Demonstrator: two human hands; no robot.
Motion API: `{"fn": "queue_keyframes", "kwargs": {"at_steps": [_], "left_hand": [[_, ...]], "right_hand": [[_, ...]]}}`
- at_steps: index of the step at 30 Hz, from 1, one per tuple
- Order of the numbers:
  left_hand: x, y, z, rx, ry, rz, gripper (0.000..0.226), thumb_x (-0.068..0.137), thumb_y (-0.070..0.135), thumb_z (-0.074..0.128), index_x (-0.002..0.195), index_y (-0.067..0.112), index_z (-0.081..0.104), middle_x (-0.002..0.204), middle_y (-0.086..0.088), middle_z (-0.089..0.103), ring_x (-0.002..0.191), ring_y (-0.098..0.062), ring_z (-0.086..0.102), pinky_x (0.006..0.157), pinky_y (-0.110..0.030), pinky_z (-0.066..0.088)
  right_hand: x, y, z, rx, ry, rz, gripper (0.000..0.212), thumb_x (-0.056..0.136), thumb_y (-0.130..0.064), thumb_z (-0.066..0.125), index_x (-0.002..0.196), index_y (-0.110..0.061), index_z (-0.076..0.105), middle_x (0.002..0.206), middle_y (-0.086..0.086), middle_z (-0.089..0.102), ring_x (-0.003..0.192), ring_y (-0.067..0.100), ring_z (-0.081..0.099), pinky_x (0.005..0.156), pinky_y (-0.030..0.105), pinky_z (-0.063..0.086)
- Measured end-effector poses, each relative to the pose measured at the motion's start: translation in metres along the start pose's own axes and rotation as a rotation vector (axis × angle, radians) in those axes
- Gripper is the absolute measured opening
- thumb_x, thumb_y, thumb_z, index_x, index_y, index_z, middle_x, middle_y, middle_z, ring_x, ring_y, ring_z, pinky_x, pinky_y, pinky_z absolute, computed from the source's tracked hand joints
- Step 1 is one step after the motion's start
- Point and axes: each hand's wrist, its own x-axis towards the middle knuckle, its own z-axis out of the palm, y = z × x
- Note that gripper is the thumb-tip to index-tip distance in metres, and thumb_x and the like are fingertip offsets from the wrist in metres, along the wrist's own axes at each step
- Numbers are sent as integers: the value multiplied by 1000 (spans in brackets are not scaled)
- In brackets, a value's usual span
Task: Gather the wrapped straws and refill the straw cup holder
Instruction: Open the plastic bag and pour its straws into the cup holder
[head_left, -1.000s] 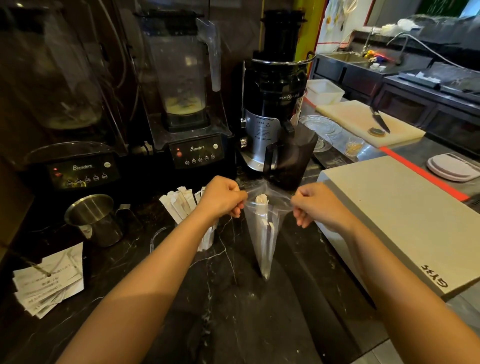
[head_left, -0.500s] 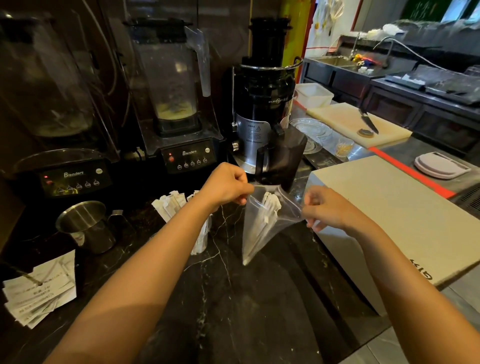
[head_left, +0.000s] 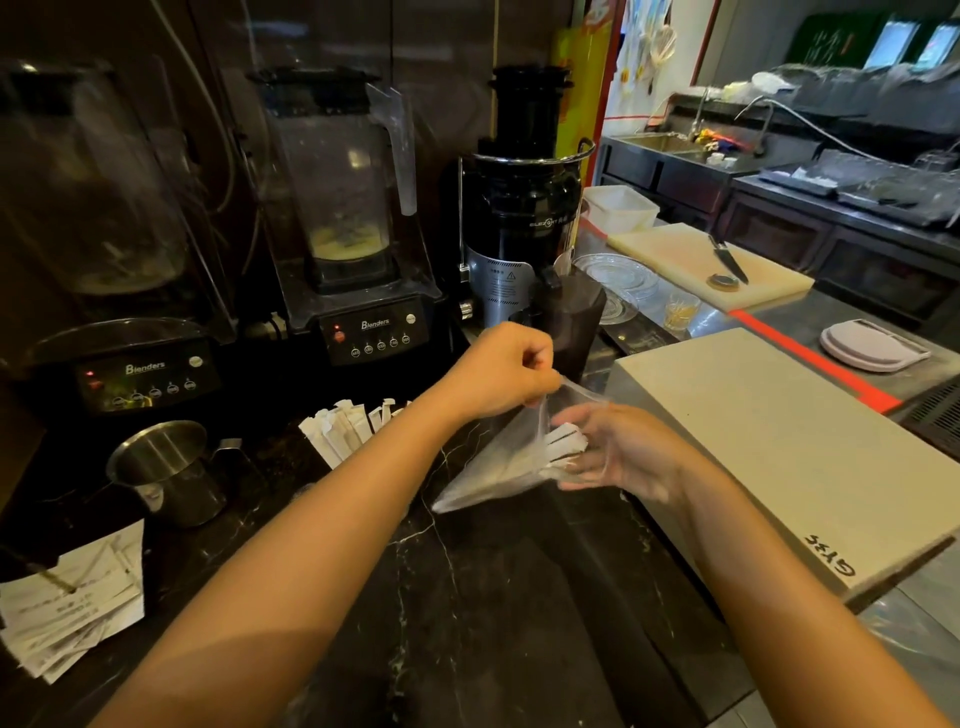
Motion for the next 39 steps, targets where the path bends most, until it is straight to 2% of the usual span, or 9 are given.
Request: {"fn": "queue_keyframes", "kwargs": {"at_steps": [6,9,13,16,19,24,28,32,39], "left_hand": [[-38,1,2,-431,337,-295,40,92,20,50,52,14,47,45,4,50,35,-1,46,48,-15,43],[-73,-9,22,-574,245,-560,50,93,34,42,48,13,50,37,2,51,33,-7,47,47,-20,41],[-101,-13,66,-1006,-234,-796,60,82,60,31,94,10,62,82,-7,70,71,-17,68,63,-29,52],[-93,-8,75,-1524,-83,-737,73,65,60,43,118,11,50,114,-19,64,98,-29,66,78,-41,53],[-77,-1,62,-1681,113,-550,69,68,51,49,127,16,51,131,-20,57,107,-29,62,80,-43,56],[-53,0,35,-1655,236,-418,53,81,31,52,127,7,51,124,-19,60,111,-32,59,83,-41,55],[-44,-11,12,-1561,277,-455,47,79,21,58,122,3,52,109,-20,68,90,-29,70,73,-40,59],[-42,-29,-17,-1481,347,-448,82,66,16,70,140,12,36,137,-23,49,118,-38,55,68,-42,60],[-47,-46,-67,-1277,434,-427,47,91,-1,42,134,17,36,118,-19,55,98,-32,59,75,-46,51]], "right_hand": [[-5,-10,-9,109,108,-109,23,95,-4,37,94,-9,59,88,16,66,61,27,71,59,35,60],[-11,-22,-12,128,123,-194,19,95,-5,41,96,-9,59,94,18,66,58,26,72,58,35,60],[-21,-39,-3,94,114,-312,18,93,-6,42,91,-10,59,87,14,64,53,21,71,55,31,59],[-29,-47,7,73,100,-402,18,93,-9,42,92,-11,60,81,8,66,52,19,70,54,30,59],[-36,-46,12,37,27,-466,14,89,-16,48,94,-13,61,87,6,66,61,19,72,59,30,60],[-43,-49,15,42,-100,-471,23,72,-16,62,94,-11,61,90,7,68,80,23,70,75,38,59],[-37,-55,21,56,-183,-408,61,38,-34,83,90,-10,64,88,5,73,81,21,71,72,36,59],[-19,-63,36,19,-152,-302,20,80,-28,55,96,-17,60,95,5,74,82,22,71,75,38,57],[37,-70,87,-123,-116,-150,65,90,-14,54,146,-18,21,135,14,52,71,23,70,63,40,59]]}}
